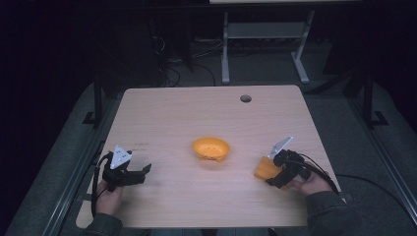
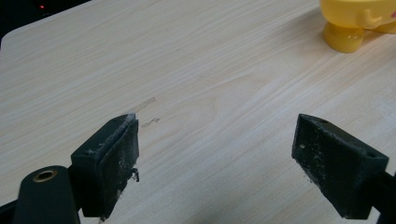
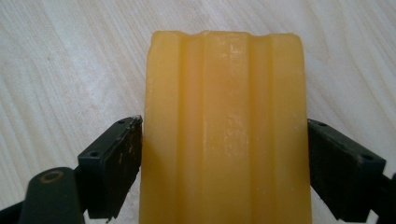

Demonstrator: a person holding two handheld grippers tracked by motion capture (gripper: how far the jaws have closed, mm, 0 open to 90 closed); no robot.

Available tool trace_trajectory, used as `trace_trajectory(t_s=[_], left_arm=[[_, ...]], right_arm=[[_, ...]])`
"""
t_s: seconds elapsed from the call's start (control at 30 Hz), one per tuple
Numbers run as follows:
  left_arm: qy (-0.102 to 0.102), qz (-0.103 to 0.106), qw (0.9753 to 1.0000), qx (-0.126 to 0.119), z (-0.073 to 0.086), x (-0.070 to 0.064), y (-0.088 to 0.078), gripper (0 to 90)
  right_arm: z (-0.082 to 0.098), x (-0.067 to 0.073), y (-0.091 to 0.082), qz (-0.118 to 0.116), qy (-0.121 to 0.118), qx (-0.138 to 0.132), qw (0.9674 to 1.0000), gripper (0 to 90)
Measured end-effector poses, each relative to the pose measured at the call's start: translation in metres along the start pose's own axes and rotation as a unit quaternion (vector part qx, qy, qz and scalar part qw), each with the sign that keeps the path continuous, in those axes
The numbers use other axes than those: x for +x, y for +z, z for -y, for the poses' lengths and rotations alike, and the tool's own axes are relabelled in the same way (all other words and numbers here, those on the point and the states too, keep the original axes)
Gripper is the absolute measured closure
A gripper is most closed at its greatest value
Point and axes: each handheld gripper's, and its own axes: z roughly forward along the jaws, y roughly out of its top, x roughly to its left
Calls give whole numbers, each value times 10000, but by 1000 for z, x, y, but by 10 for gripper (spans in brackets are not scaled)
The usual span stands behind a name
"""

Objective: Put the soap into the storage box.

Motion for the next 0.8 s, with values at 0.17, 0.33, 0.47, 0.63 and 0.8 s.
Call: trace_trajectory(t_s=[0.17, 0.33, 0.47, 0.63, 0.8], left_arm=[[14, -1, 10000, 8, 0, 0, 0, 141], [7, 4, 10000, 4, 0, 0, 0, 141], [3, 0, 10000, -1, 0, 0, 0, 141], [3, 5, 10000, -3, 0, 0, 0, 141], [-28, -4, 10000, -2, 0, 0, -1, 141]], right_arm=[[-1, 0, 2, 34, -23, 49, 10000, 190], [-1, 0, 2, 54, -25, 73, 10000, 194], [-1, 0, 3, 54, -28, 96, 9999, 197], [-1, 0, 3, 81, -59, 118, 9999, 201], [-2, 1, 2, 10, -123, 140, 9998, 204]])
